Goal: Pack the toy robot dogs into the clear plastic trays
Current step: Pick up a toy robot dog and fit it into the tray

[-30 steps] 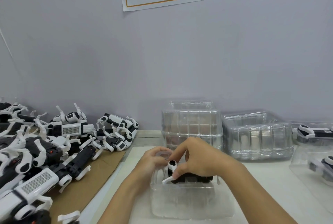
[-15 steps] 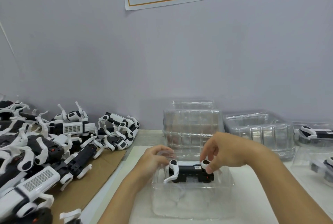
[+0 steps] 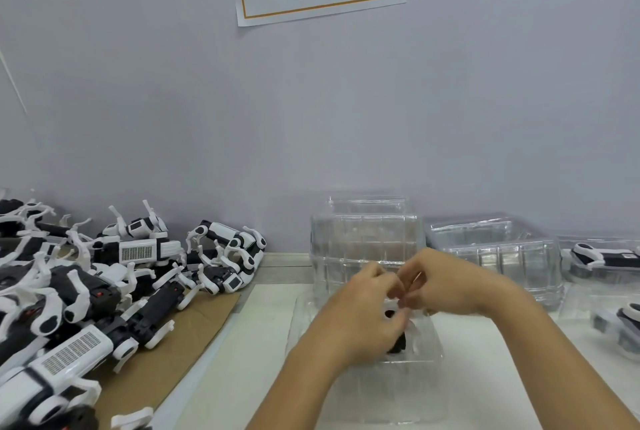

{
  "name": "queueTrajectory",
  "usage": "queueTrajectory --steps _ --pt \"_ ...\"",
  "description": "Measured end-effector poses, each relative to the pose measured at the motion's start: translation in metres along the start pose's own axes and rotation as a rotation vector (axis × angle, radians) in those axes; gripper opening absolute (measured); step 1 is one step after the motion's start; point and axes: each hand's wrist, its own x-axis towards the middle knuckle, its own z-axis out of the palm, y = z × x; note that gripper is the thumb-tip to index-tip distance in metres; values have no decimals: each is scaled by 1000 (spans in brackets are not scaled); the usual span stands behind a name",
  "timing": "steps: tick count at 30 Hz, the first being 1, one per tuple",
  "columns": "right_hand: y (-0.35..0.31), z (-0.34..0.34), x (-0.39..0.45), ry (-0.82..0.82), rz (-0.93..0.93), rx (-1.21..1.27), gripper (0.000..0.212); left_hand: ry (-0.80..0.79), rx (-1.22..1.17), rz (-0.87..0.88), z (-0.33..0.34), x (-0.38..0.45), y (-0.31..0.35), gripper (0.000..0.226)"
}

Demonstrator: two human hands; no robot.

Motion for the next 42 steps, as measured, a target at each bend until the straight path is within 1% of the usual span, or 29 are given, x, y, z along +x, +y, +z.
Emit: queueTrajectory --steps 3,5,8,10,13,18,22,25,28,33,39,42 --pt "3 -2 -3 33 15 108 12 -95 -30 -46 8 -2 -4 31" --pt "6 -2 -1 50 43 103 17 -100 -49 -51 8 -1 -6 33" --pt "6 -2 -2 28 176 51 24 -86 -58 -62 9 -1 -5 33" --pt "6 -2 -3 -2 267 74 27 -77 -75 -79 10 -1 -5 32" --pt "6 -3 -3 -18 322 123 29 -76 -69 -110 11 0 -4 33" --pt "5 0 -2 -22 329 110 24 -54 20 -138 18 4 6 29" --pt "4 -1 -2 -17 337 101 20 -58 -50 -123 19 3 5 23" --pt "3 0 -2 -31 337 97 17 -77 -25 -104 17 2 4 22" --pt "3 0 -2 -47 335 81 15 -81 27 -117 18 2 6 26" --pt "5 0 -1 -44 315 98 21 -72 128 -127 18 4 8 43" --pt "3 2 1 -34 286 70 25 -143 107 -106 13 2 10 40" --pt "4 1 1 -34 297 79 23 -137 55 -109 12 2 8 40"
